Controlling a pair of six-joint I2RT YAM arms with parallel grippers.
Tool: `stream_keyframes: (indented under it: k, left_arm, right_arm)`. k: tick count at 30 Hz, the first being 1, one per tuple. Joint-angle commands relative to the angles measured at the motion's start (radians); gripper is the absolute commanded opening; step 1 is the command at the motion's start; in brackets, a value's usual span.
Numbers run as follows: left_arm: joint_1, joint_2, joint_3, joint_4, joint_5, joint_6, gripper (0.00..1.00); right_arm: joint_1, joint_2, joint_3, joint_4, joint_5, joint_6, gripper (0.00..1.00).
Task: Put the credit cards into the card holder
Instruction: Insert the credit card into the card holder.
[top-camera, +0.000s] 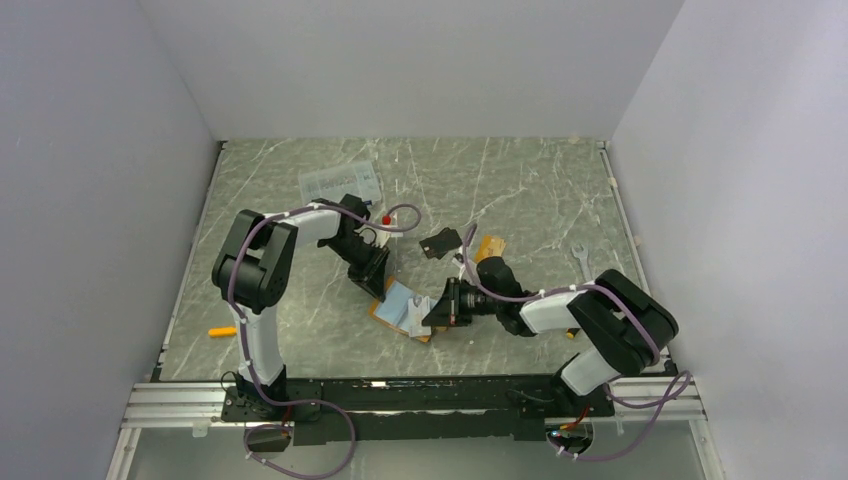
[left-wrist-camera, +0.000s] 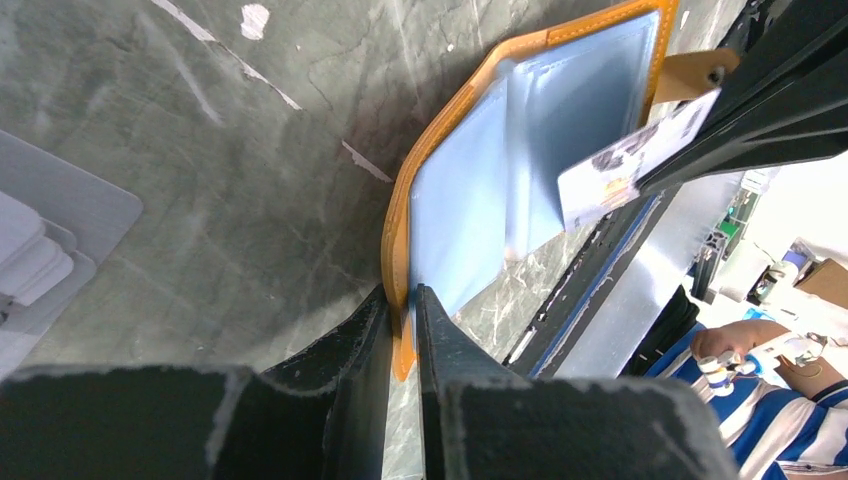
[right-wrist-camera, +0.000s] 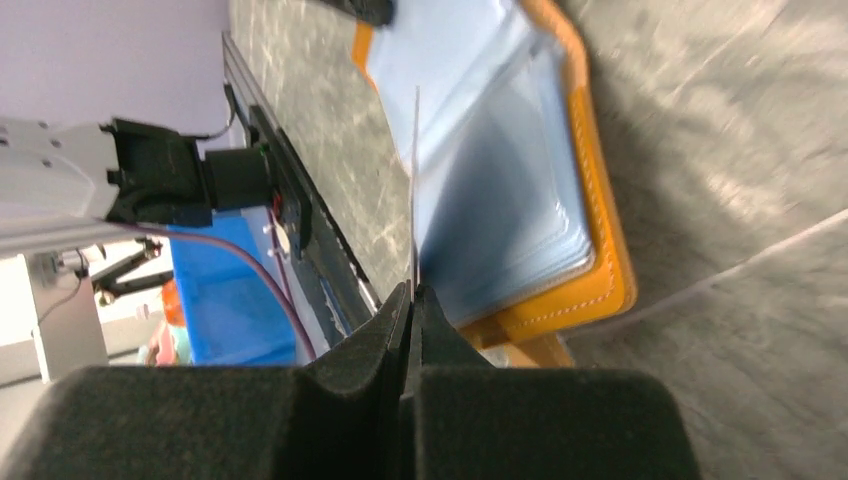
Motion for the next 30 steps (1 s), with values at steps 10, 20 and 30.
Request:
stream_keyframes:
  k: [10, 20, 30]
  left_arm:
    - [-0.011, -0.057, -0.110, 0.089, 0.033, -0.075, 0.14]
    - [-0.007, -0.134, -0.180, 0.169, 0.100, -0.160, 0.09]
    - [-0.005, -0.167, -0.233, 0.243, 0.112, -0.207, 0.05]
  right_arm:
    - [-0.009, -0.011, 0.167, -0.145, 0.113, 0.009, 0.00]
    - [0.074, -0.028, 0.256, -0.369, 0.162, -0.104, 0.00]
    - [0.077, -0.058, 0.129, -0.415, -0.009, -0.103, 0.00]
